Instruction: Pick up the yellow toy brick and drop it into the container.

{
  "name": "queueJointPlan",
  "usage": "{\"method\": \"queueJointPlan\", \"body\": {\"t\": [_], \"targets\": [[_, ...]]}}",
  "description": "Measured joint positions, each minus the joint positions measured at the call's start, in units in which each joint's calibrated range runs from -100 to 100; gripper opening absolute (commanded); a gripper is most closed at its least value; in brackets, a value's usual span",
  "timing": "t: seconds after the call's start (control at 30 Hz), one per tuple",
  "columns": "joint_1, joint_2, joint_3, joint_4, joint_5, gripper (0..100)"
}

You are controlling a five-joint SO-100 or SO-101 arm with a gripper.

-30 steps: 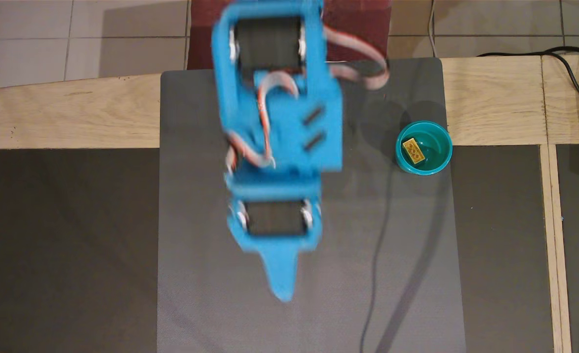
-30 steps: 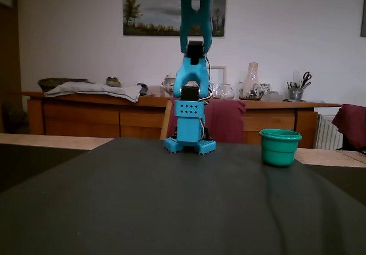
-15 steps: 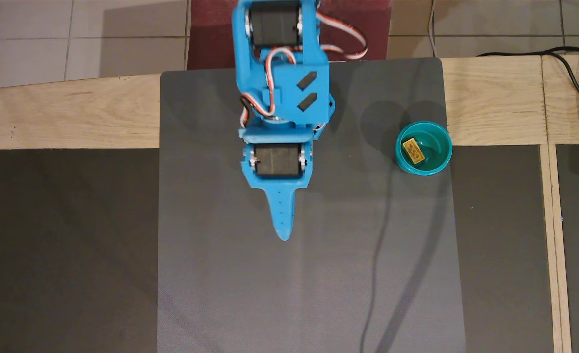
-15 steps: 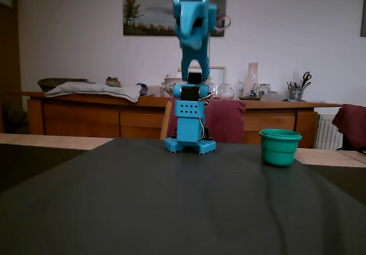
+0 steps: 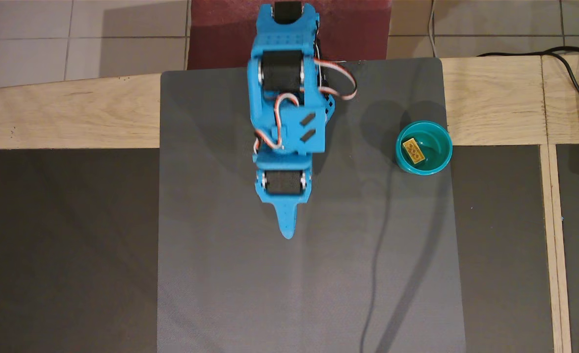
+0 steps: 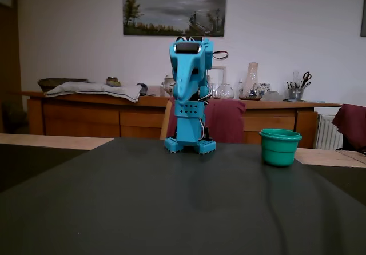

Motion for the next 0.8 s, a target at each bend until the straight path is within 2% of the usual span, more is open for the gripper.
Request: {"method": "queueJointPlan", "body": {"t": [0.3,0.8], "targets": [[-0.15,0.34,20.30,-16.37,0.00,0],[-0.15,0.42,21.02,-17.16,0.00,1]]}}
